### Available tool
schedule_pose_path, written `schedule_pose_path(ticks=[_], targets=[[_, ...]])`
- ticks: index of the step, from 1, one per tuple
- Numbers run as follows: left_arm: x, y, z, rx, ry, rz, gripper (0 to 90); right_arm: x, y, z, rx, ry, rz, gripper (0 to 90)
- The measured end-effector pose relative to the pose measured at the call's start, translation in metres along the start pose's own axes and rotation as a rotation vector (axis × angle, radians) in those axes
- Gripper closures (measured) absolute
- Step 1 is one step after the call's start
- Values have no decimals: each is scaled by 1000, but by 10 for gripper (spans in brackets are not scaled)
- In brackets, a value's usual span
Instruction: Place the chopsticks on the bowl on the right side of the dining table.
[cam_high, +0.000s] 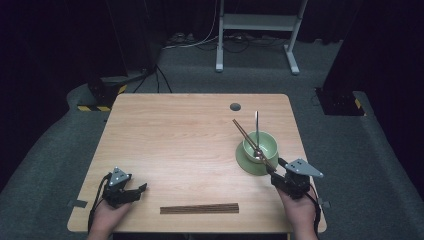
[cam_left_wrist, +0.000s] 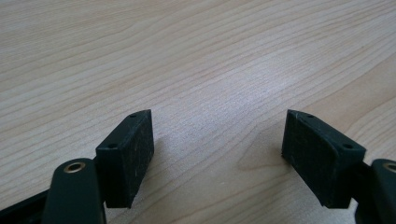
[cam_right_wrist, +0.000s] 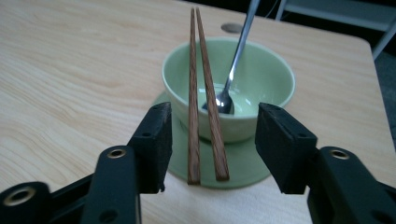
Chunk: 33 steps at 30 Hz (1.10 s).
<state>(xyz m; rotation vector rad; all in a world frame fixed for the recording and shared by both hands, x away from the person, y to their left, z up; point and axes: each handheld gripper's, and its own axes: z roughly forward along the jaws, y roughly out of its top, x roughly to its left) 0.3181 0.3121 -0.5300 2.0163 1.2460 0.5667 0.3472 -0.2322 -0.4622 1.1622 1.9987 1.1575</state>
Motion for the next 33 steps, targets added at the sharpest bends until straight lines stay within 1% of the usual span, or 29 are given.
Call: schedule_pose_path(ticks=[4, 6, 7, 9, 12, 15, 18, 20, 24, 29, 31, 33], targets=[[-1, 0, 0, -2, 1, 3, 256, -1, -8, 9, 32, 12, 20, 444], [-1, 0, 0, -3, 2, 3, 257, 0, -9, 11, 42, 12, 15, 447], [-1, 0, 0, -1, 1, 3, 257, 0, -9, 12, 46, 13, 14, 463], [0, 0, 0, 0, -3, -1, 257, 2, -10, 12, 42, 7, 5, 547], [0, 0, 0, -2, -1, 1, 258, 2, -11, 16, 64, -1, 1, 575], [-1, 0, 0, -2, 0, 3, 259, 4, -12, 18, 73, 2, 3, 611], [0, 0, 0, -1, -3, 0, 258, 7, -11, 20, 73, -7, -17, 673], [0, 0, 0, 0, -2, 2, 258, 8, -10, 21, 72, -10, -16, 700], [0, 0, 0, 0, -3, -1, 258, 12, -9, 23, 76, -10, -30, 729], [0, 0, 0, 0, -4, -1, 259, 14, -8, 23, 75, -11, -33, 757], [0, 0, 0, -1, -3, 2, 260, 14, -8, 23, 76, -11, -33, 759], [0, 0, 0, -2, -3, 1, 260, 13, -8, 23, 74, -9, -21, 760]])
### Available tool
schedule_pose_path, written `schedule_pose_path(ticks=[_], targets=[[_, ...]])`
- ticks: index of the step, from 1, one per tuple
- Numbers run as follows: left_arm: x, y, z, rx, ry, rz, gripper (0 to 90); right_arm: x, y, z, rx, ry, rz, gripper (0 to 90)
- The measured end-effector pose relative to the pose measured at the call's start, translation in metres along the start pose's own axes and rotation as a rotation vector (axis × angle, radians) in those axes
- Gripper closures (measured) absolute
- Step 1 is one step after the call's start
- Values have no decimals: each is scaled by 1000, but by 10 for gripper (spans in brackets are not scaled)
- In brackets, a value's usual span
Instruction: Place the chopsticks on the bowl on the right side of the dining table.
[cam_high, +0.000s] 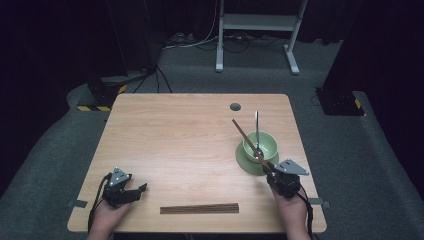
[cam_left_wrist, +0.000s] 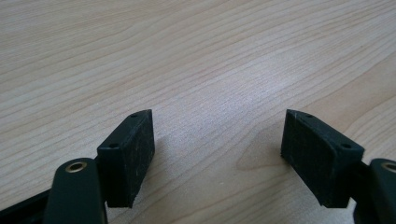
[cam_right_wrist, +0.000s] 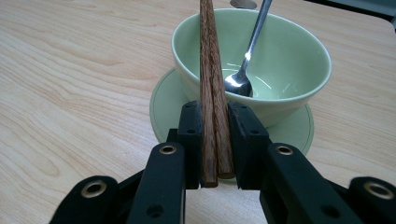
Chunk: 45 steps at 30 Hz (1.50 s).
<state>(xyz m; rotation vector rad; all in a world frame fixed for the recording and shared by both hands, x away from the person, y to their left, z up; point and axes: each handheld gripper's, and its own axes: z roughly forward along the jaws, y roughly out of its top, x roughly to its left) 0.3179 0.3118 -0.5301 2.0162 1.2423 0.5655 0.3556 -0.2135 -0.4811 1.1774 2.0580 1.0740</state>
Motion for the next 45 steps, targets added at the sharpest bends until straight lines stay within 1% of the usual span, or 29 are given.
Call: schedule_pose_path(ticks=[4, 10, 12, 15, 17, 23, 26, 27, 28, 29, 30, 31, 33, 34, 36, 38, 39, 40, 42, 45], targets=[[0, 0, 0, 0, -2, 0, 263, -2, -1, -1, 3, 2, 3, 761], [-1, 0, 0, -3, 5, 8, 263, -4, -5, -7, -1, 26, 21, 761], [0, 0, 0, 0, -2, 0, 264, -3, -6, -9, -2, 32, 29, 761], [-1, 0, 0, -3, 7, 8, 262, -3, -7, -10, -3, 39, 29, 761], [-1, 0, -1, -5, 9, 14, 265, -3, -8, -11, -3, 39, 30, 761], [-1, 0, -1, -2, 3, 12, 266, -4, -6, -12, -13, 34, 28, 757], [-1, 0, 0, -4, 2, 17, 268, -4, -7, -11, -10, 28, 31, 732], [-1, 0, 0, -2, -1, 6, 268, -4, -7, -11, -9, 28, 30, 723], [-1, 1, 1, -1, -3, 5, 263, -4, -7, -11, -5, 25, 30, 711], [0, 2, 1, 4, -20, 11, 265, -4, -7, -11, -4, 26, 30, 702], [0, 2, 2, 4, -27, 14, 256, -3, -7, -11, -3, 24, 28, 685], [1, 2, 2, 4, -32, 20, 252, -3, -7, -10, 0, 20, 26, 676], [1, 4, 3, 13, -32, 17, 246, -3, -7, -9, 6, 16, 28, 656], [-1, 7, 6, 26, -24, 14, 239, -4, -8, -8, 9, 16, 33, 651], [-1, 12, 8, 49, -36, 26, 217, -5, -8, -8, 9, 9, 40, 643], [-1, 19, 9, 97, -55, 42, 221, -5, -8, -9, 4, 3, 43, 638], [0, 26, 10, 145, -72, 58, 229, -6, -8, -10, 1, 0, 44, 634], [1, 29, 10, 160, -82, 64, 244, -6, -8, -11, -2, -5, 47, 629], [1, 40, 8, 152, -94, 63, 239, -6, -8, -11, -2, -7, 50, 626], [-1, 56, 6, 112, -105, 45, 227, -8, -9, -12, 1, -7, 58, 623]])
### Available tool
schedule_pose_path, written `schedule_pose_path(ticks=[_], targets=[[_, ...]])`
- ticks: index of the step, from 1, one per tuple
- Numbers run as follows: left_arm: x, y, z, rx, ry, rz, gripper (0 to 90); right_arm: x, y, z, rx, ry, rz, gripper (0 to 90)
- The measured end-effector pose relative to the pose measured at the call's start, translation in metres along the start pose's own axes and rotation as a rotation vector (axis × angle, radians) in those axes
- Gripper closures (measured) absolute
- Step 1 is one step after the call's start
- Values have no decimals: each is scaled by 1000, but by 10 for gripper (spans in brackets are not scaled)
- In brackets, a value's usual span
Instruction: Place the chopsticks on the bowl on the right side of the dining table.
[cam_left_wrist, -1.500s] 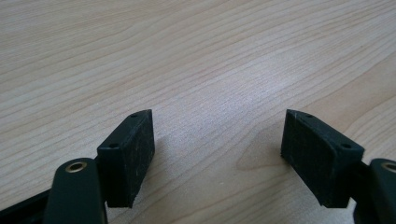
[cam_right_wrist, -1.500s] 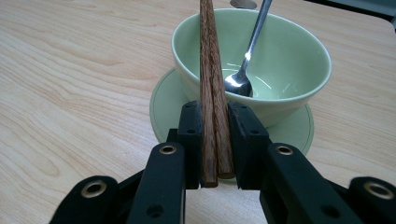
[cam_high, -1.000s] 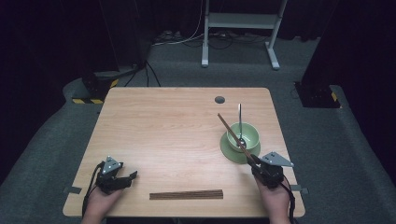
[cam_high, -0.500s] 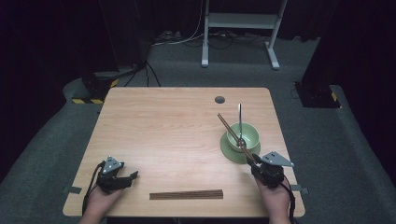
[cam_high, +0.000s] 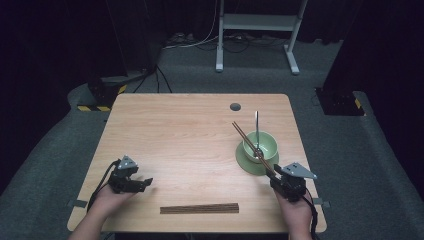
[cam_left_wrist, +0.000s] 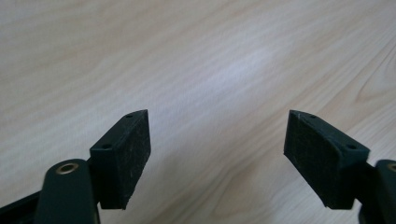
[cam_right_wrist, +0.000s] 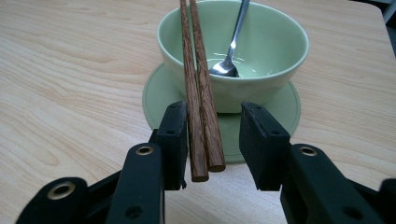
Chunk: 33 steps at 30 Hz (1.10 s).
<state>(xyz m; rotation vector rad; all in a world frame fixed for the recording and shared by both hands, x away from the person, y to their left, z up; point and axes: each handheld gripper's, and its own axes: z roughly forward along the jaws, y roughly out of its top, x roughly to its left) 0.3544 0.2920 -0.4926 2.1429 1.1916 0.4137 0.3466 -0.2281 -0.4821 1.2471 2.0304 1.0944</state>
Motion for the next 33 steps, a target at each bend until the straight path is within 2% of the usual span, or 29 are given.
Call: schedule_pose_path(ticks=[2, 8, 10, 14, 17, 21, 26, 33], targets=[[-3, 10, 1, -24, -6, -2, 207, -2, 0, 0, -2, -3, 6, 616], [-15, 31, 15, -54, -3, 9, 159, -4, -2, -2, -2, -17, 11, 591], [-20, 38, 20, -71, -9, -3, 153, -4, -2, -4, -6, -26, 6, 581], [-32, 53, 30, -102, 16, -38, 152, -7, -4, -8, -8, -42, 14, 567], [-42, 65, 36, -110, 17, -29, 153, -9, -6, -9, -6, -51, 16, 555], [-57, 82, 46, -135, 0, 4, 151, -14, -7, -9, -4, -62, 25, 548], [-65, 96, 65, -148, -33, -6, 156, -14, -8, -9, 6, -64, 36, 540], [-74, 103, 87, -159, -68, -36, 155, -17, -5, -6, 20, -84, 47, 537]])
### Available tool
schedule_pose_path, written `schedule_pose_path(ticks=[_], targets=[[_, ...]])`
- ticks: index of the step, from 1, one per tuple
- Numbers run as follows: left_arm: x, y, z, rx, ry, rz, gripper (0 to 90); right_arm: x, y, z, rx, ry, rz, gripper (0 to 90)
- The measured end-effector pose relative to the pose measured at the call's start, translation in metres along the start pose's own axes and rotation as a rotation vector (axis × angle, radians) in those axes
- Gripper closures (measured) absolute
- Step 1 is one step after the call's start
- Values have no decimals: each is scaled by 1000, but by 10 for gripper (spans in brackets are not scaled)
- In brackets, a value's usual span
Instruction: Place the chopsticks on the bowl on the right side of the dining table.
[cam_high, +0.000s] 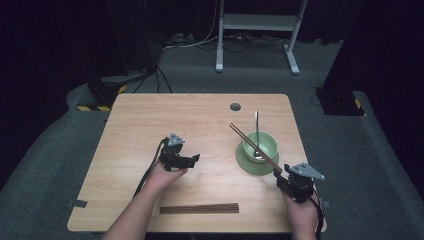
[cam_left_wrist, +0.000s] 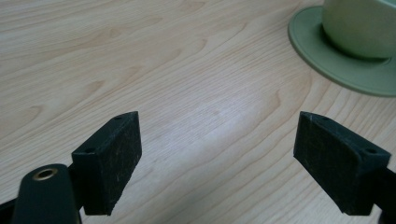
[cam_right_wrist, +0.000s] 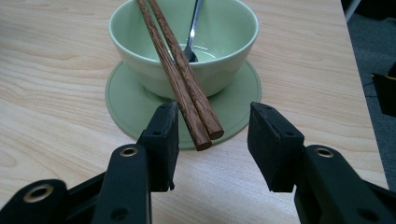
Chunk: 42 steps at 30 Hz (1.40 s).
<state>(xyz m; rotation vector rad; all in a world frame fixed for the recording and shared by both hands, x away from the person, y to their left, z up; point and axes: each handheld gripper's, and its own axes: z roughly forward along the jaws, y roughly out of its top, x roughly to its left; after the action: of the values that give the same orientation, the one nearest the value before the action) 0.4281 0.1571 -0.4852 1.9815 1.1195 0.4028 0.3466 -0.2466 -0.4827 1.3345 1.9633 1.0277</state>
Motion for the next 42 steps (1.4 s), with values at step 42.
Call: schedule_pose_path(ticks=[42], targets=[[-52, 63, 81, -80, 32, 29, 187, -52, 32, 35, 14, -29, -34, 487]])
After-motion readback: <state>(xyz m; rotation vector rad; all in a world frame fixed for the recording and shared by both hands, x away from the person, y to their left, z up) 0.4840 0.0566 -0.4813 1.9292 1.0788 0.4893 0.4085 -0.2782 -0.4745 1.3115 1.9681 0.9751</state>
